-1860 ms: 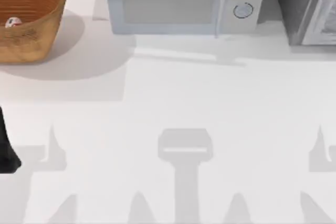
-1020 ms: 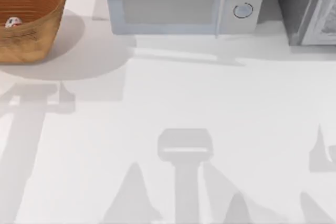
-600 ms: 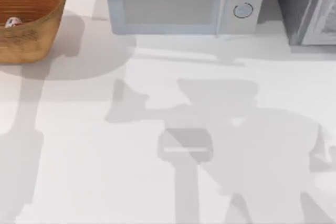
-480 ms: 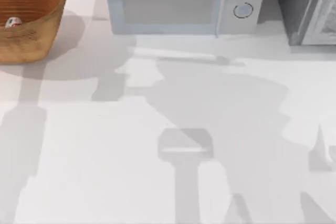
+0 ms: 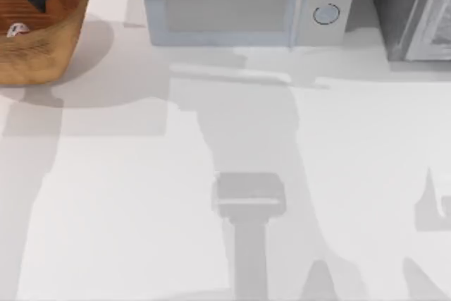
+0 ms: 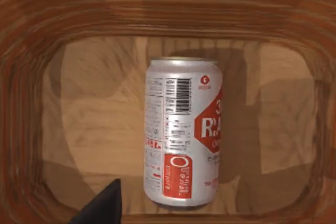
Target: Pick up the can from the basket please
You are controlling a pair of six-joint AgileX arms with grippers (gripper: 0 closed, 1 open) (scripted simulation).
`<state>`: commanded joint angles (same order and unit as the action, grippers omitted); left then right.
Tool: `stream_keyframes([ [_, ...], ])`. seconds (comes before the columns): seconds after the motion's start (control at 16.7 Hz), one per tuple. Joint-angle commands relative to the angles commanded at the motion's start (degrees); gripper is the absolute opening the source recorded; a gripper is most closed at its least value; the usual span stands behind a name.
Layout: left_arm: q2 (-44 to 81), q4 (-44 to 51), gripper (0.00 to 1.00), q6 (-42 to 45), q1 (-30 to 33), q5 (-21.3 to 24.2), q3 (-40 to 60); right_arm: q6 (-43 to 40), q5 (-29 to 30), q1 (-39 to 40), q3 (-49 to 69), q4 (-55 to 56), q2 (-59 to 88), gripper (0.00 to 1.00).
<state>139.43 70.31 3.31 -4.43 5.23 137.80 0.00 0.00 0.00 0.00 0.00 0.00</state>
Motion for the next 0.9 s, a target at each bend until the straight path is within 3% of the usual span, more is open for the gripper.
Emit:
stream_keyframes([
  [0.42,14.8,11.7,1.0,3.6,-1.5,-0.1,20.2,0.0,0.0,0.0,0.0,0.0,0.0,1.0],
  [0.9,16.7,13.3,1.0,4.2,-1.4,-0.2,23.2,0.0,0.0,0.0,0.0,0.0,0.0,1.0],
])
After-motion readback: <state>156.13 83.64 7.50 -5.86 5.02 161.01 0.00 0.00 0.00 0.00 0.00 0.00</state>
